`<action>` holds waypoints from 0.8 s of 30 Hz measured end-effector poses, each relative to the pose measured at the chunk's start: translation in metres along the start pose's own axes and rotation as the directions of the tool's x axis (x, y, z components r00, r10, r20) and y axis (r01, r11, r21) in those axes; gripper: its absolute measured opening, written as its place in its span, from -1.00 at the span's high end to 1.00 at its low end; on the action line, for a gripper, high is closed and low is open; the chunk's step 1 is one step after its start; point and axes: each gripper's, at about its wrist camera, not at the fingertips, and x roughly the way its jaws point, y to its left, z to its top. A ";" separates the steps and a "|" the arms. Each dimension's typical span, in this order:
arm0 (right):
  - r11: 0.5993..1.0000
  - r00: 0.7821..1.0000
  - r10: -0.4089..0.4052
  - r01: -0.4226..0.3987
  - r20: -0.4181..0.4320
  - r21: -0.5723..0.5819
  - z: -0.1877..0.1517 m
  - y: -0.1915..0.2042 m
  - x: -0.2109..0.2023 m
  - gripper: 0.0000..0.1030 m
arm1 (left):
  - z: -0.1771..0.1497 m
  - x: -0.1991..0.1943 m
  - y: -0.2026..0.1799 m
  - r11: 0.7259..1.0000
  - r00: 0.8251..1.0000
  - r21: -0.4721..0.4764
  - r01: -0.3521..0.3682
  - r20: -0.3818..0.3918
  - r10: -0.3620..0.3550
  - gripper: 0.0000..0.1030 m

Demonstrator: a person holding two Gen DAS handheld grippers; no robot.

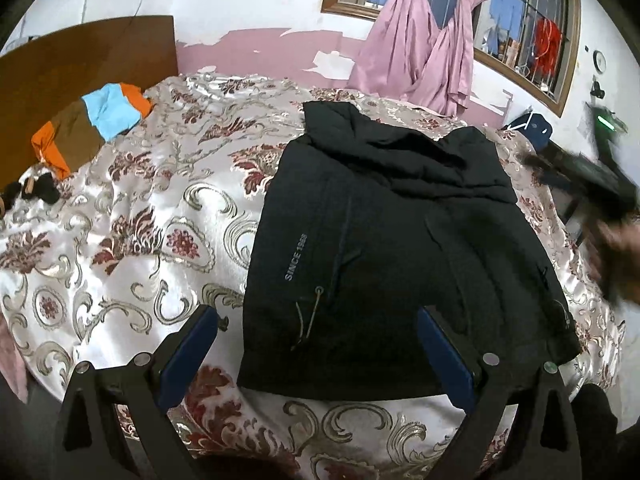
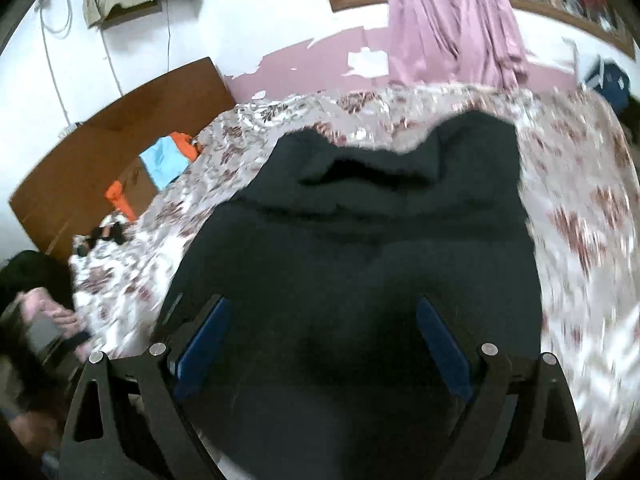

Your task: Fold large clothes

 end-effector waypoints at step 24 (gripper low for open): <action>0.985 0.981 -0.127 0.141 -0.148 0.094 0.118 -0.017 0.246 -0.47 | 0.012 0.036 0.006 1.000 1.000 -0.010 0.002 -0.026 -0.002 -0.93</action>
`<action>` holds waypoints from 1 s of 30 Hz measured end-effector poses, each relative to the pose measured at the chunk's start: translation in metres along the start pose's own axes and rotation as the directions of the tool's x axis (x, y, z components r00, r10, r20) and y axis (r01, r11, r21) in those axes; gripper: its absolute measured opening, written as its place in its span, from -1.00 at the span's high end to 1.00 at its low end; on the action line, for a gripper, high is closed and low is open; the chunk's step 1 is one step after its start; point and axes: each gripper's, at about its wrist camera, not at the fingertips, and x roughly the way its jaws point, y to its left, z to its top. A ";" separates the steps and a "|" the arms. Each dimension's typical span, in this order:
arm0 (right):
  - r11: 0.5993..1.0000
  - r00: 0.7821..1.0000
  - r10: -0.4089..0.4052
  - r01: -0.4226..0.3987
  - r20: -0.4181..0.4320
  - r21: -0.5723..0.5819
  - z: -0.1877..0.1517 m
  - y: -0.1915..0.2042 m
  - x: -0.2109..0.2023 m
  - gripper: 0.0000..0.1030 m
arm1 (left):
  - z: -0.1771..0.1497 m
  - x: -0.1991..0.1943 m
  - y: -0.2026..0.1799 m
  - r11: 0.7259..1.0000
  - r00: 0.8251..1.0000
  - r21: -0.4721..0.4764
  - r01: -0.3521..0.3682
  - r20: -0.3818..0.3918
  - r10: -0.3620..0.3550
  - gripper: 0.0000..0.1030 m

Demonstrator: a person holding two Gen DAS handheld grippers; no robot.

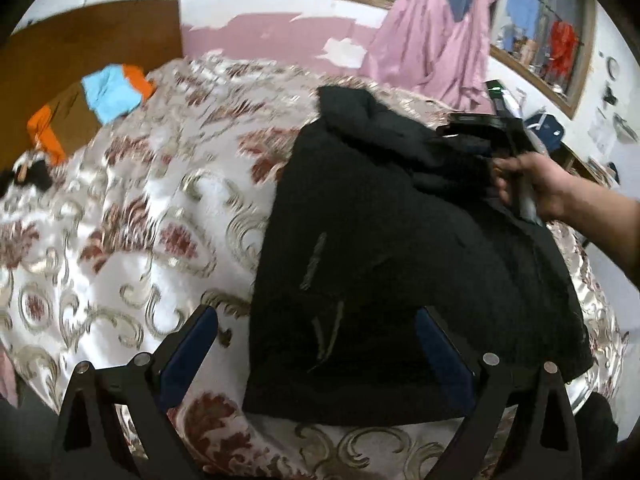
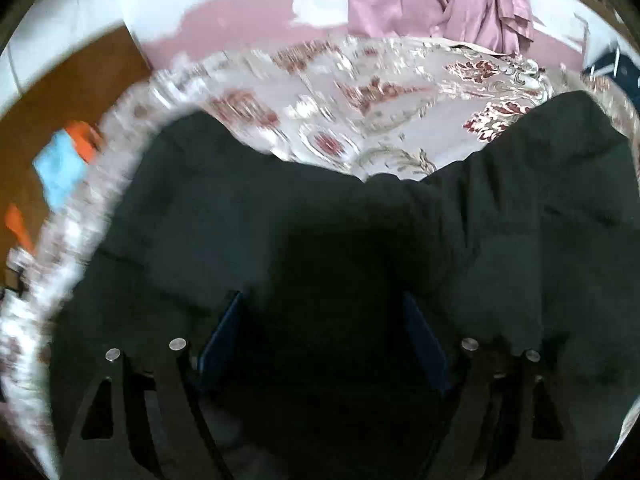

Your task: Fold large clothes

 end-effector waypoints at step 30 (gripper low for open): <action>0.997 0.978 -0.055 0.064 0.203 -0.040 -0.336 -0.060 -0.245 -0.63 | -0.085 -0.006 -0.087 0.961 0.993 0.270 -0.063 0.111 0.034 -0.93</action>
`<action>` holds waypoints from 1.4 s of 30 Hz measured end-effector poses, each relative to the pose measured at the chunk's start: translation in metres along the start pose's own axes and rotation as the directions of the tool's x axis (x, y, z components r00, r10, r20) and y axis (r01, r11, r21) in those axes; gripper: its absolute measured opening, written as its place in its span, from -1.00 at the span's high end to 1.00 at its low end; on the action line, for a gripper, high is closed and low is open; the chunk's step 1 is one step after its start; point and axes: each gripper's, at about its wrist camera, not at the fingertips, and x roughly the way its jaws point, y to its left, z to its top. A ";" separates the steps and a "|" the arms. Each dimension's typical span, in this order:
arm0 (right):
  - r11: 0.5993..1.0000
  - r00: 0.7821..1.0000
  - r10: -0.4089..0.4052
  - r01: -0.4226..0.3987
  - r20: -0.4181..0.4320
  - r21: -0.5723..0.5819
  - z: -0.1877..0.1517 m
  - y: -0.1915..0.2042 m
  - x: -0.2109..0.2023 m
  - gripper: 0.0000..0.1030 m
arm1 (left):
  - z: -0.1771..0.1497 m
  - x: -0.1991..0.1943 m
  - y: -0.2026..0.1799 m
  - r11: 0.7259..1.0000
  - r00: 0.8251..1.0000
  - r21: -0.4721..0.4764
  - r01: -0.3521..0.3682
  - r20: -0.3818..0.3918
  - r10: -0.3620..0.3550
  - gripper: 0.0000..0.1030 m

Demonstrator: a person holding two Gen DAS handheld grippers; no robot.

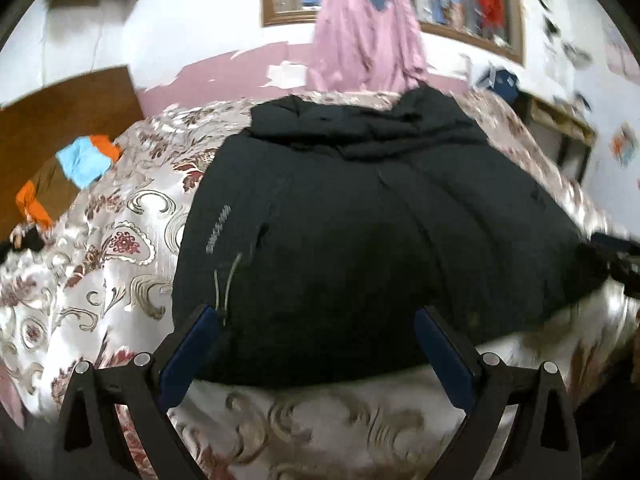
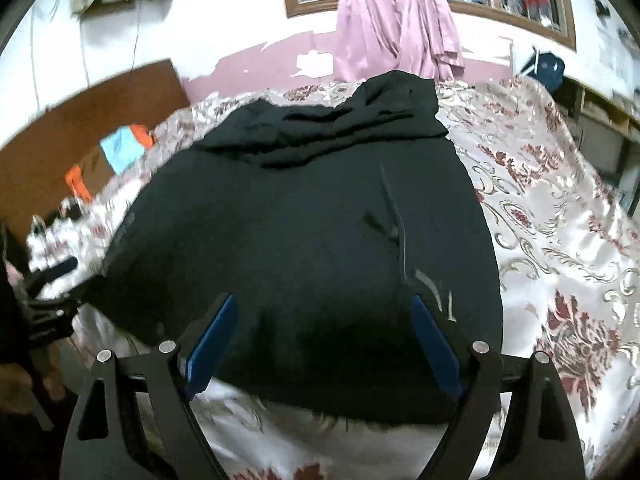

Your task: Fold large clothes

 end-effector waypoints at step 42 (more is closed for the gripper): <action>0.941 0.954 -0.286 0.297 0.088 -0.161 -0.002 0.016 0.010 -0.73 | -0.030 0.025 -0.008 0.961 0.982 0.204 -0.188 0.009 0.190 -0.93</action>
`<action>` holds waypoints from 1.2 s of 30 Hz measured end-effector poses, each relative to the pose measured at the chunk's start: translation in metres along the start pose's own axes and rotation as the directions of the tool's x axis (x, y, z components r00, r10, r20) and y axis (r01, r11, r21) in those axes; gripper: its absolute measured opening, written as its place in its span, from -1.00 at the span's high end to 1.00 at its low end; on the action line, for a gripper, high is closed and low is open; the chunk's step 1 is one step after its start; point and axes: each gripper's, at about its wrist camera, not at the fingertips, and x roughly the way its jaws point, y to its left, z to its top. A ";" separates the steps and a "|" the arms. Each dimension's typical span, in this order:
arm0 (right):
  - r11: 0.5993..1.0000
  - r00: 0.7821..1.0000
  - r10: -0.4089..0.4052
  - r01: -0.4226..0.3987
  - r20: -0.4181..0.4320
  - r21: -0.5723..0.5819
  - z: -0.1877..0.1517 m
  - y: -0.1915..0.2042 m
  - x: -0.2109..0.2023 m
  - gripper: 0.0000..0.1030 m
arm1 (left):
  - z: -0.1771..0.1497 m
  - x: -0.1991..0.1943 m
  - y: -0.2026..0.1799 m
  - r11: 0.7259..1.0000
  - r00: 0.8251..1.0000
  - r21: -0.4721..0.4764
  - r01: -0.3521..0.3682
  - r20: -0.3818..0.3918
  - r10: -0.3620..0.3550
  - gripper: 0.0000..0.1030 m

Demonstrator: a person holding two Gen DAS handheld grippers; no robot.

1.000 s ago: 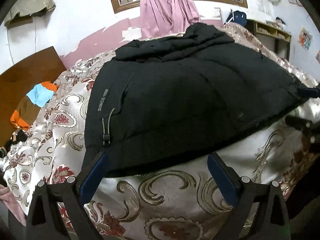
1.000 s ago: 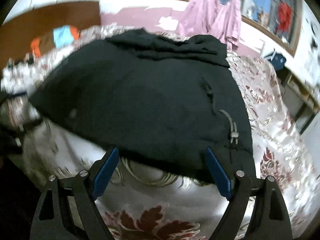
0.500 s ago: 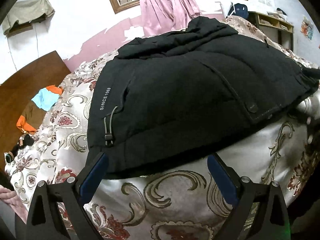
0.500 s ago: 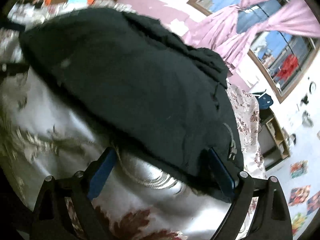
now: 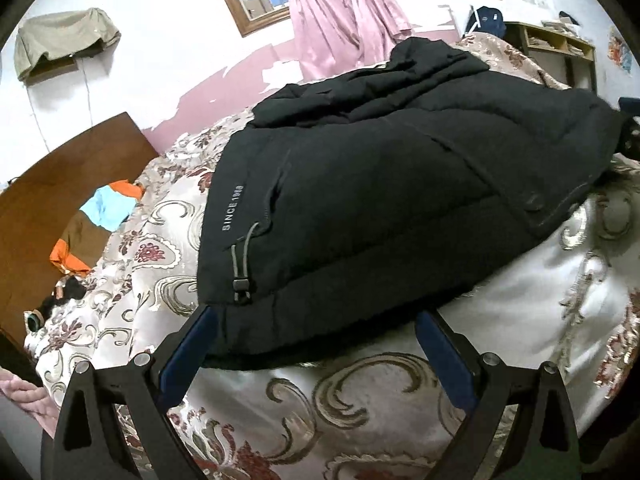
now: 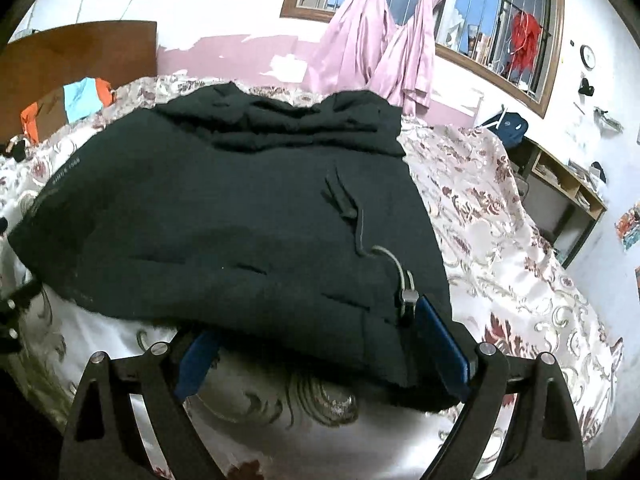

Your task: Fold large clothes

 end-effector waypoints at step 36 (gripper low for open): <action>0.980 0.980 0.184 -0.177 -0.077 0.086 0.065 -0.026 -0.001 0.71 | 0.097 0.009 0.086 0.936 0.969 -0.275 0.222 -0.045 -0.243 0.86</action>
